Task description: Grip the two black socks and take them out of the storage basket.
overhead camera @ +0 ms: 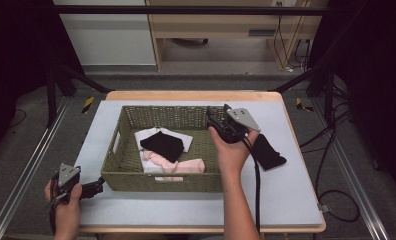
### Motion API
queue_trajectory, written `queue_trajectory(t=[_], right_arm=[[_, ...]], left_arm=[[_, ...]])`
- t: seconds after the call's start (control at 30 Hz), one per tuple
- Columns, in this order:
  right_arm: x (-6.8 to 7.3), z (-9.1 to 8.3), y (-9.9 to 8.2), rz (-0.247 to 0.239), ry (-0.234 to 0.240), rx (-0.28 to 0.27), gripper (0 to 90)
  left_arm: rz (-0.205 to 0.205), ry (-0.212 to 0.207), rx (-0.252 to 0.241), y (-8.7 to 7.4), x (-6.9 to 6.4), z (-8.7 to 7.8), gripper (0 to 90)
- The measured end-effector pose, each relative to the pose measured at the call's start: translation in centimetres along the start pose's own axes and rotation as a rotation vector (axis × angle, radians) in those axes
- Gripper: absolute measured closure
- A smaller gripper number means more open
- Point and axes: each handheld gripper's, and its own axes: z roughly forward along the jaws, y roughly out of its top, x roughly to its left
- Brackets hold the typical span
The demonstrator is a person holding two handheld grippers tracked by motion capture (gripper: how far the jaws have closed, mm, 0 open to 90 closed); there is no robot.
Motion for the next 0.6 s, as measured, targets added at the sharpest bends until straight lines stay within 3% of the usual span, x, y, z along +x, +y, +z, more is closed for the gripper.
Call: queue_trajectory(t=[0.13,0.33,0.5,0.53,0.6], right_arm=[[1.4,1.2,-0.5,-0.004,0.023,0.022,42.0],[4.7,3.9,-2.0,0.023,0.115,0.085,41.8],[6.9,5.8,-3.5,0.009,0.179,0.189,42.9],[6.9,5.8,-3.5,0.009,0.179,0.189,42.9],[7.4,6.5,-4.2,0.0,0.204,0.245,47.2]], left_arm=[[0.0,0.0,0.001,0.0,0.0,0.0,2.2],[-0.002,-0.002,0.003,0.0,0.0,0.0,2.1],[-0.004,-0.003,0.001,0.0,0.1,0.0,2.1],[-0.004,-0.003,0.001,0.0,0.1,0.0,2.1],[-0.005,-0.004,0.001,0.0,0.1,0.0,2.1]])
